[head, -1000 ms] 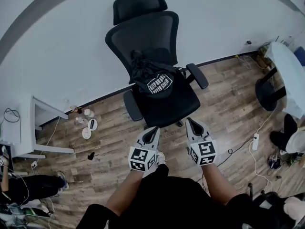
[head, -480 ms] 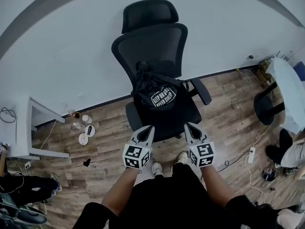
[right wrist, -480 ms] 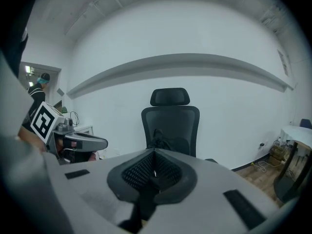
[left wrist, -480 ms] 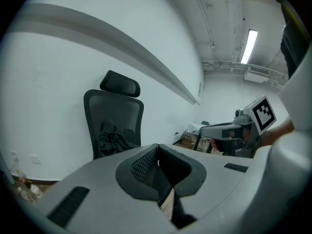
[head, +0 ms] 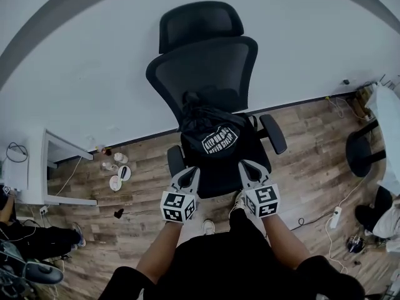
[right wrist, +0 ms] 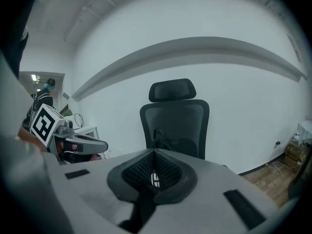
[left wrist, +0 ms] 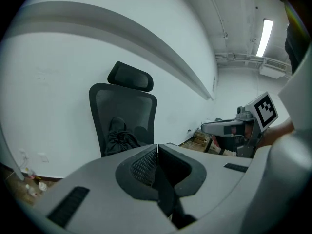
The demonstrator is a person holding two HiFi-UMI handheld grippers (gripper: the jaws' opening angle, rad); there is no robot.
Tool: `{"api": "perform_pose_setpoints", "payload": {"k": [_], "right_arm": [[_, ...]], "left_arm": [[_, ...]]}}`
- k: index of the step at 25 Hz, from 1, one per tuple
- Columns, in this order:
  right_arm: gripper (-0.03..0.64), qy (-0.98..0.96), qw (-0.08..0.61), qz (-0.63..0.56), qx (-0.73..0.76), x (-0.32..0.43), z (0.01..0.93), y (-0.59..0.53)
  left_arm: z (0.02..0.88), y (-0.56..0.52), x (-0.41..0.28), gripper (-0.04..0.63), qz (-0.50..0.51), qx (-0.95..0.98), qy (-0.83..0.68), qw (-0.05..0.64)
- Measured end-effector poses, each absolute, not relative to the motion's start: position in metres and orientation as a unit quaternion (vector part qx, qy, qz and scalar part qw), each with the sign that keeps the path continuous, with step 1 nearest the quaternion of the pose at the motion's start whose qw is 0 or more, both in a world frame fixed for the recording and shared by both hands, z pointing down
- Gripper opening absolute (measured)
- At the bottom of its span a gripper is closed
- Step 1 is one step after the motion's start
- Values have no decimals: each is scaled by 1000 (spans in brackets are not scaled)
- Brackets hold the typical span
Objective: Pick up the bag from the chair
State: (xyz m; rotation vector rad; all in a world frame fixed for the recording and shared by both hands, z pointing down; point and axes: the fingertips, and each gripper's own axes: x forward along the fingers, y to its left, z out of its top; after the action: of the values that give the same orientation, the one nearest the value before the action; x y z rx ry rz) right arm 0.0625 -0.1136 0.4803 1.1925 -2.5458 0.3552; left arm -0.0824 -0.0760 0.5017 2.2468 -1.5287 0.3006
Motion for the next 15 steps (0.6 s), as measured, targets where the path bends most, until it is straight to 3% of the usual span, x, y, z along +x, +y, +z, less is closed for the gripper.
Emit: {"api": "perform_pose_setpoints", "payload": {"k": [15], "right_arm": [[20,-933,237,113,247,2,581,-243]], "left_arm": [[572,-161,-140,25,187,698,-653,226]]}}
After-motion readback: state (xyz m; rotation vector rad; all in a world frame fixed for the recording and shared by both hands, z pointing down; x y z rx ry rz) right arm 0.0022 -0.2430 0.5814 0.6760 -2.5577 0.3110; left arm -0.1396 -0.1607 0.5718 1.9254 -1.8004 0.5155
